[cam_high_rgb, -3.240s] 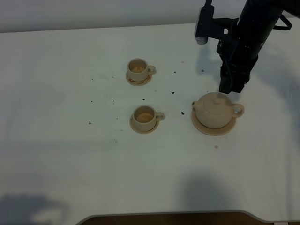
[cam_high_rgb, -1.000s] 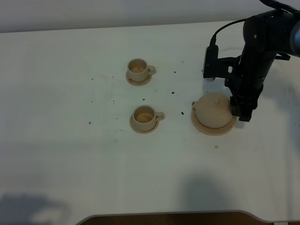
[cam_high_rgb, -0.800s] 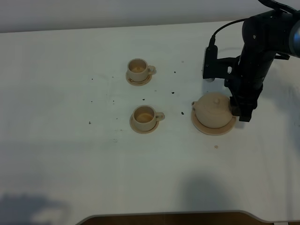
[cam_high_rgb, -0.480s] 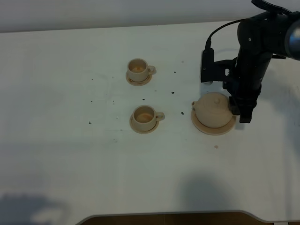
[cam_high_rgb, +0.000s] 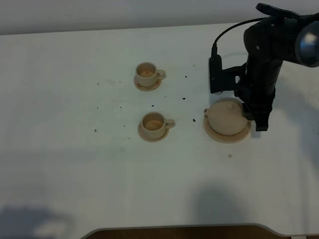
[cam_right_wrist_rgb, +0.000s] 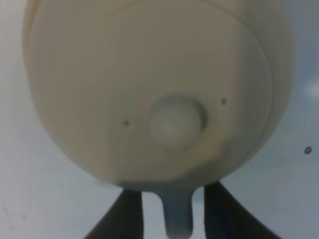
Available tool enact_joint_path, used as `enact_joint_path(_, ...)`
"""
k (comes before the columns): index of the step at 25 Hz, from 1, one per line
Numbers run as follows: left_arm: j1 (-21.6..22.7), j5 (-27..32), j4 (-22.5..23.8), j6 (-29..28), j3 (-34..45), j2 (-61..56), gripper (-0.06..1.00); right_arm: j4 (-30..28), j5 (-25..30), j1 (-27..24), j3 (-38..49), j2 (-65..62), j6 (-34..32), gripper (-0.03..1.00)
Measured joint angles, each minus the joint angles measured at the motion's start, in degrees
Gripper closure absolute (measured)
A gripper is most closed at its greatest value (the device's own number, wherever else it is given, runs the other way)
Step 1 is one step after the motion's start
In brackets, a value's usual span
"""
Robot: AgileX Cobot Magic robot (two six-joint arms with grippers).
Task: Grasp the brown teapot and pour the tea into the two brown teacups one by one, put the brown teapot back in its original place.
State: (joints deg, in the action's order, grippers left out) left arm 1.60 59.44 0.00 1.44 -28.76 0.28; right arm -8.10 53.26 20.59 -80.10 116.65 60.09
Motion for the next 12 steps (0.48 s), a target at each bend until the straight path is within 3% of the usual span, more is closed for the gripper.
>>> enact_joint_path(12,0.00,0.00,0.00,0.00,0.00,0.00,0.58,-5.07,-1.10,1.69,0.00,1.73,0.00,0.59)
